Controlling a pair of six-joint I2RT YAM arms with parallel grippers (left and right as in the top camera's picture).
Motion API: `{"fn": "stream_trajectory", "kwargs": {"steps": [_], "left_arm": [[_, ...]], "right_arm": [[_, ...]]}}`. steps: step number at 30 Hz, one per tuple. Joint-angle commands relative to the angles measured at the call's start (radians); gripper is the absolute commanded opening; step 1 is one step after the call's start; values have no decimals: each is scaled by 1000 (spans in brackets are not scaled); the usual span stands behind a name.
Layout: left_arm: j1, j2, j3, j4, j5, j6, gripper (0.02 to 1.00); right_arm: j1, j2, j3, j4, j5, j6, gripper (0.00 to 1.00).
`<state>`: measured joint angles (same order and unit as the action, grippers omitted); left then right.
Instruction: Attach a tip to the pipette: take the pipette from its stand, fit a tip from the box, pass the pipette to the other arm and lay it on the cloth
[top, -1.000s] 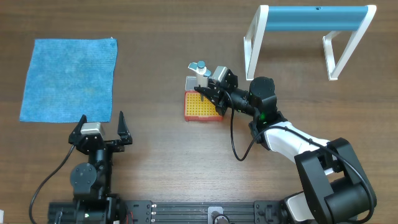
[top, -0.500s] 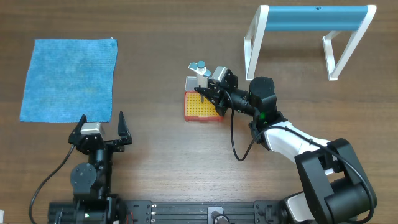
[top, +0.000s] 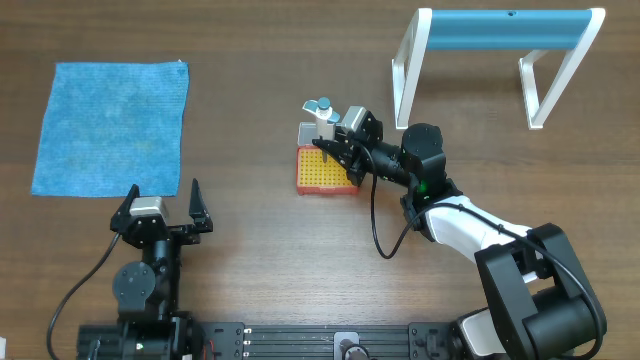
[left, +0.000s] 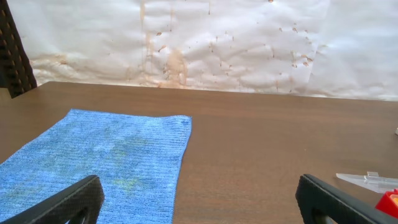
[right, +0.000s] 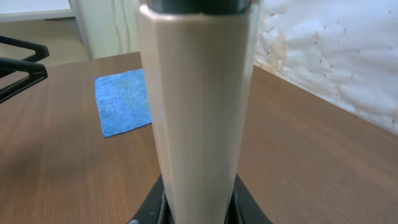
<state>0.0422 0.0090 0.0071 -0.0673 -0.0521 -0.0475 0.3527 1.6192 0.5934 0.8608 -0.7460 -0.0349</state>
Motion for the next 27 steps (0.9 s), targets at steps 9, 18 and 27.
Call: {"fn": "stream_trajectory", "kwargs": {"steps": [9,18,27], "left_arm": [[-4,-6,-2,-6,-16,-5,998],[-4,-6,-2,-6,-16,-5,996],[-4,-6,-2,-6,-16,-5,998]], "right_arm": [[0,-13,0,-37,-24,14,75],[0,-13,0,-37,6,-24,75],[0,-1,-1,-37,5,-24,75]]}}
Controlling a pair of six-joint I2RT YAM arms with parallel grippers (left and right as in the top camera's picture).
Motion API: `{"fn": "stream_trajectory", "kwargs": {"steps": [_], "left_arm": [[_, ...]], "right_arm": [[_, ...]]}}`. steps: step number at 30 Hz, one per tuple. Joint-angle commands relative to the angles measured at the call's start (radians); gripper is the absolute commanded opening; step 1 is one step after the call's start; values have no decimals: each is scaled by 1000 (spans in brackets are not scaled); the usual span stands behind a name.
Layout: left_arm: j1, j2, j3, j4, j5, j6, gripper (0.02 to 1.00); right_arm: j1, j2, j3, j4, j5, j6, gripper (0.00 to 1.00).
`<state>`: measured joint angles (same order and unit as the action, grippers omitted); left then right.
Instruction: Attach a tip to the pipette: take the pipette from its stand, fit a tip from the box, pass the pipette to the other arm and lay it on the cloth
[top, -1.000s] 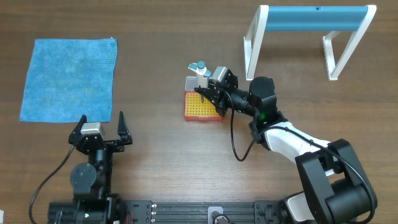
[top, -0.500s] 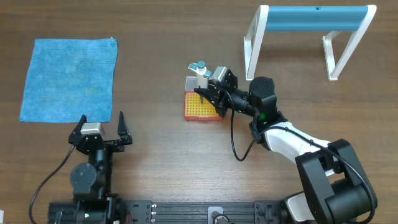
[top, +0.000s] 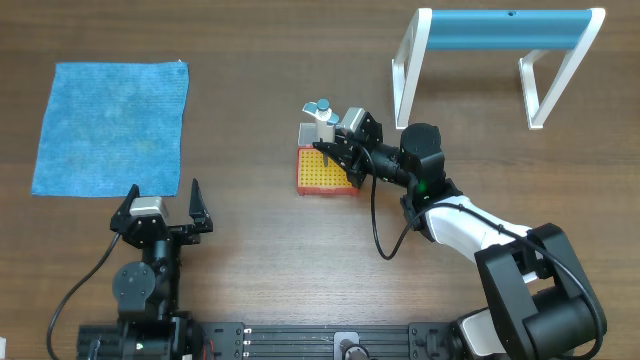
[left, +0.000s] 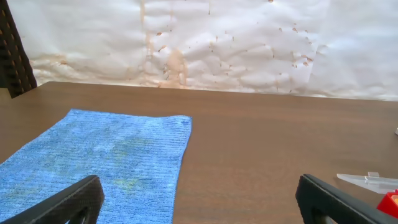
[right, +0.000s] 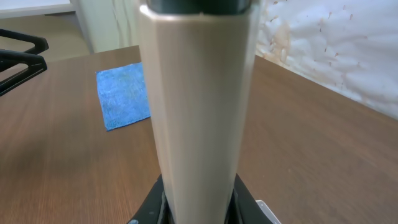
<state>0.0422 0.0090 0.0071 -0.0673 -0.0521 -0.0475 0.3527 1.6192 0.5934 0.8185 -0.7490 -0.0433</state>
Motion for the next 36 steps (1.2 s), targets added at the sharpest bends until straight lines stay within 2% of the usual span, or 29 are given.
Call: {"fn": "stream_trajectory", "kwargs": {"steps": [1,22,36], "left_arm": [[-4,-6,-2,-6,-16,-5,998],[-4,-6,-2,-6,-16,-5,996],[-4,-6,-2,-6,-16,-5,996]], "right_arm": [[0,3,-1,5,8,-15,75],[18,64,-12,37,-3,-51,75],[18,-137,0,-35,-3,-40,75]]}}
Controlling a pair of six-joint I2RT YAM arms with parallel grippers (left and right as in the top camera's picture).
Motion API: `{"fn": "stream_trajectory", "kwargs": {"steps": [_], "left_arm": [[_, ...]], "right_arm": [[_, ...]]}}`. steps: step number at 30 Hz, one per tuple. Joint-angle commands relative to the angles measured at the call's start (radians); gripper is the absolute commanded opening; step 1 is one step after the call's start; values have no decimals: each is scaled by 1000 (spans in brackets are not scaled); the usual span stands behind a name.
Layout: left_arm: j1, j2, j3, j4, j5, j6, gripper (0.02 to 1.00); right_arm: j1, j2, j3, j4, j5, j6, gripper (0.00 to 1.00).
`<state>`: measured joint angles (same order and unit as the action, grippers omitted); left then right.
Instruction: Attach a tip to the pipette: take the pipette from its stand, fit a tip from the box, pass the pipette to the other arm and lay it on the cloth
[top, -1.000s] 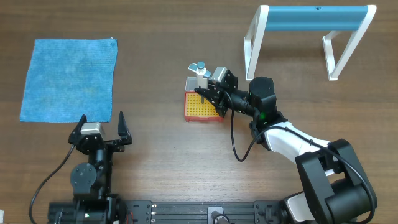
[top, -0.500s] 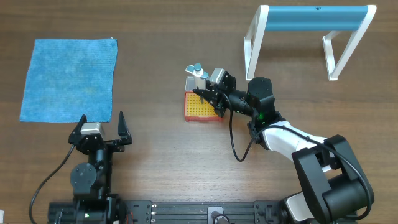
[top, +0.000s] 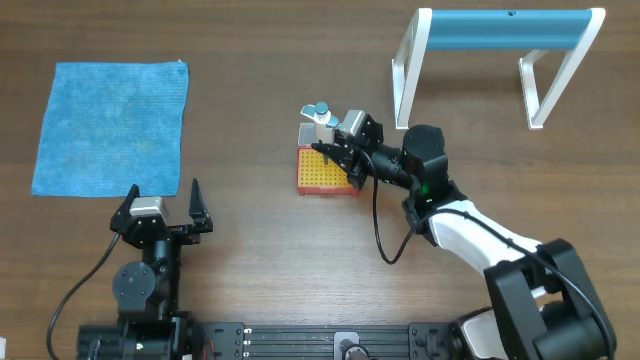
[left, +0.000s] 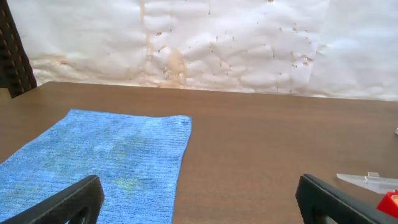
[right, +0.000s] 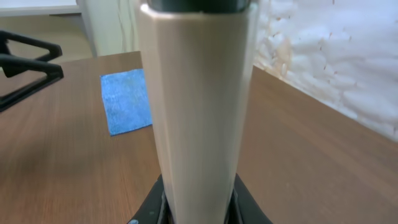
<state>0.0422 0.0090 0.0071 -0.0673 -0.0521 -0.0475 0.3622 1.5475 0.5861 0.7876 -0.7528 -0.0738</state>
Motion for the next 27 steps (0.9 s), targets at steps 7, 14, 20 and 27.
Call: {"fn": "stream_trajectory", "kwargs": {"steps": [7,14,20,27], "left_arm": [[-4,-6,-2,-6,-16,-5,998],[-4,-6,-2,-6,-16,-5,998],[-4,-6,-2,-6,-16,-5,998],[-4,-6,-2,2,0,-6,996]], "right_arm": [[9,-148,228,-260,-48,-10,71],[10,-193,433,-481,-48,44,75],[11,-197,433,-548,-53,341,77],[11,-196,433,-570,-285,395,75]]}}
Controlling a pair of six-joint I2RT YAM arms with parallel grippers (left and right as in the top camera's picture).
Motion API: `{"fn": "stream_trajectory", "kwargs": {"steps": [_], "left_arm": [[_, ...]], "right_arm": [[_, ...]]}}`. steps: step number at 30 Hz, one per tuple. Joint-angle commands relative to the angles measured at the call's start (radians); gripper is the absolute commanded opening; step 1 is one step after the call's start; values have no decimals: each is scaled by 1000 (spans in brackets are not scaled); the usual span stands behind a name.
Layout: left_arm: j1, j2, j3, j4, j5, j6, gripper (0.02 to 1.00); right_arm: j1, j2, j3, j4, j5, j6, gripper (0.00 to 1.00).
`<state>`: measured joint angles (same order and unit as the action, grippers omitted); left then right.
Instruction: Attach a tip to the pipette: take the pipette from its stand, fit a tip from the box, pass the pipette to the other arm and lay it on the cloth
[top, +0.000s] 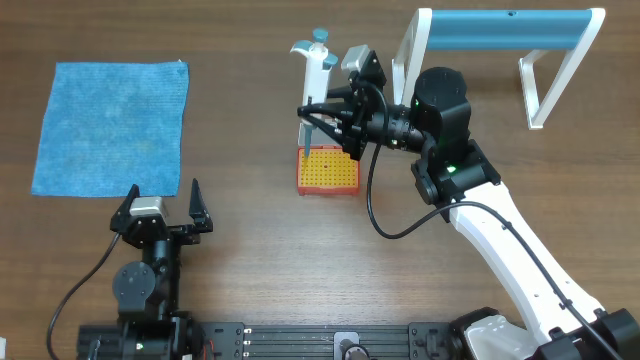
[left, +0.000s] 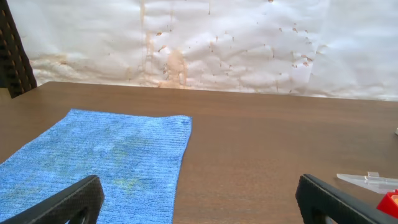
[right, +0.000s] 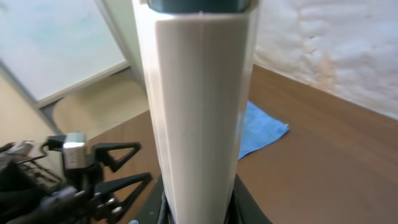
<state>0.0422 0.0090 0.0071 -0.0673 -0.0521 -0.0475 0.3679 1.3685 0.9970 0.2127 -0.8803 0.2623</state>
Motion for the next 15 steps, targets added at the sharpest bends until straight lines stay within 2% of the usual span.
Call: {"fn": "stream_trajectory", "kwargs": {"steps": [1,2,3,4,7,10,13,15], "left_arm": [[-4,-6,-2,14,167,-70,1000],[-4,-6,-2,27,305,-151,998],[-4,-6,-2,34,380,-226,996],[-4,-6,-2,32,457,-397,996],[-4,-5,-2,18,487,-774,996],[-4,-4,-2,26,511,-843,998],[-3,-3,-2,110,480,-1071,996],[-3,13,11,165,507,-1081,993]], "right_arm": [[5,-17,22,5,-190,60,75],[5,-17,22,5,-200,67,75],[5,-17,22,2,-212,67,66],[4,-17,22,-21,-213,67,75],[4,-17,22,-114,-240,67,75],[-1,-17,22,-138,-297,89,75],[-21,-17,22,-138,-349,101,75],[-23,-17,22,-140,-363,103,75]]}}
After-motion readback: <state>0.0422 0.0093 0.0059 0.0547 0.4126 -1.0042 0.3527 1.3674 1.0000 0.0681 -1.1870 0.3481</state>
